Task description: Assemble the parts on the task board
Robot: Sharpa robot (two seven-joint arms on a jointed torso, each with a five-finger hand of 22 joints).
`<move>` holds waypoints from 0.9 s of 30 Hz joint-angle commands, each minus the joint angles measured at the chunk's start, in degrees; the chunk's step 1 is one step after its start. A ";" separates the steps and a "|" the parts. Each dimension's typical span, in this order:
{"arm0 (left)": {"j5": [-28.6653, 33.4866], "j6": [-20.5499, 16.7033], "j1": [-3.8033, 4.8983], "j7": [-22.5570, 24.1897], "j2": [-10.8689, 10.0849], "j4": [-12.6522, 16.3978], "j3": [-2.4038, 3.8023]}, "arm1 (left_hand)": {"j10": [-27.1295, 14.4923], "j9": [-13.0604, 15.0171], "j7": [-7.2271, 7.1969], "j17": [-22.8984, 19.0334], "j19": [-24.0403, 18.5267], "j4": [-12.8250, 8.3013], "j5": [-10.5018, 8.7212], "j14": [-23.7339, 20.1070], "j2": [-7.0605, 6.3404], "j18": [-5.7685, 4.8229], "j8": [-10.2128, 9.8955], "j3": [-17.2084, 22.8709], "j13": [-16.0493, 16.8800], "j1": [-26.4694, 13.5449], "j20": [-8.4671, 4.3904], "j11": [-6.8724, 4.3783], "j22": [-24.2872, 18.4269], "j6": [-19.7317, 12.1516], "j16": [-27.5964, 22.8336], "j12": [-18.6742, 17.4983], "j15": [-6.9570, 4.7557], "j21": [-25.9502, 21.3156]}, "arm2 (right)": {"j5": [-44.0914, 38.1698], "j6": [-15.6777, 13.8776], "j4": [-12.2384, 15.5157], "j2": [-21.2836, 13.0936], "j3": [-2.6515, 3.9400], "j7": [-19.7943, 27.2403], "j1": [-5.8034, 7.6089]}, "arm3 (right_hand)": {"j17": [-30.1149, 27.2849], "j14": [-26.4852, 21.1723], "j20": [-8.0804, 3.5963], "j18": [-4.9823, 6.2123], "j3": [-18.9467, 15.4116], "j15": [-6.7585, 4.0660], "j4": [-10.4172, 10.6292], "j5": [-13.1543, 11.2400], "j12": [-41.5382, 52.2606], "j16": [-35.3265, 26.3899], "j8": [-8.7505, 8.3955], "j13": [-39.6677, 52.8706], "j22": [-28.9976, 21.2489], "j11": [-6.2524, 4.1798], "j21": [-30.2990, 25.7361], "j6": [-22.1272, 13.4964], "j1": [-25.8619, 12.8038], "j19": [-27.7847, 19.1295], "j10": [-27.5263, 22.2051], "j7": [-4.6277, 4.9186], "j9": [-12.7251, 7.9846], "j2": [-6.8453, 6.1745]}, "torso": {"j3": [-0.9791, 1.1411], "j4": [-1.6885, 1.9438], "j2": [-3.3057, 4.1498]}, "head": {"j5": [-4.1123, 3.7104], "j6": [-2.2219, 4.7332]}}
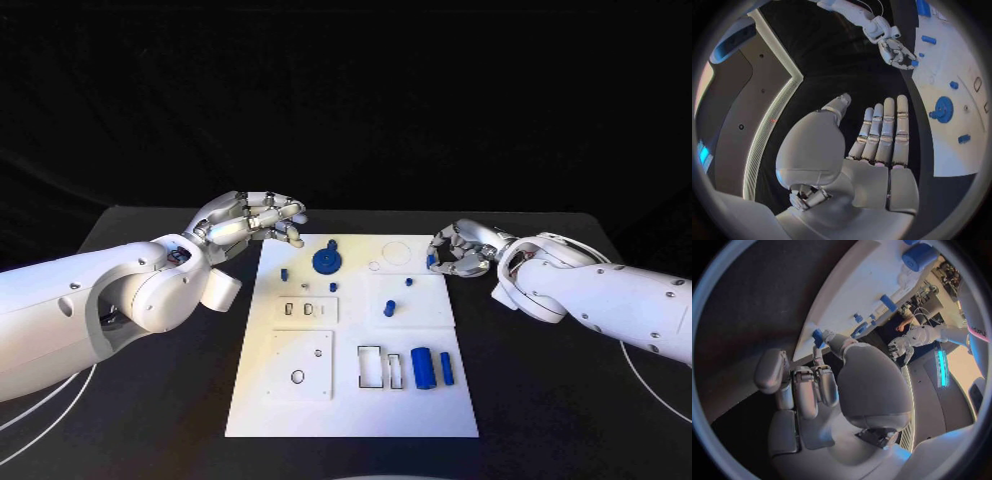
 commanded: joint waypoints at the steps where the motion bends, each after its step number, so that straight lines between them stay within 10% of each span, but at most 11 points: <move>1: -0.15 0.94 0.02 0.25 -0.01 0.21 0.04 | 0.07 0.05 1.28 -0.04 0.40 -0.03 0.04 0.41 -0.16 1.16 -0.27 -0.31 -0.08 0.53 0.16 -0.04 -0.09 -0.38 -0.28 -0.04 0.16 -0.28 | -0.76 0.85 -0.17 0.07 -0.01 -0.15 -0.09 | 15.06 5.87 -0.21 -0.39 0.30 -0.41 0.01 0.33 0.16 0.23 0.13 7.74 0.01 -0.34 0.22 0.42 -0.11 0.22 0.70 0.14 -0.08 0.15 | 0.03 -0.04 0.02 | -0.02 -0.17; 27: -0.15 1.13 0.02 -0.07 -0.19 0.29 0.04 | 0.01 0.04 1.29 -0.23 0.63 0.17 -0.24 0.65 -0.03 1.15 -0.31 -0.48 -0.19 0.64 0.14 -0.04 -0.15 -0.43 -0.35 -0.07 0.13 -0.31 | -0.77 0.22 -0.83 0.80 -0.01 -0.40 -0.34 | 15.06 5.87 -0.32 -0.41 0.87 -0.50 0.03 0.47 0.32 0.23 0.20 7.96 0.14 -0.46 0.25 1.09 -0.57 0.27 0.89 -0.01 -0.12 0.35 | 0.07 0.00 0.05 | 0.15 -0.55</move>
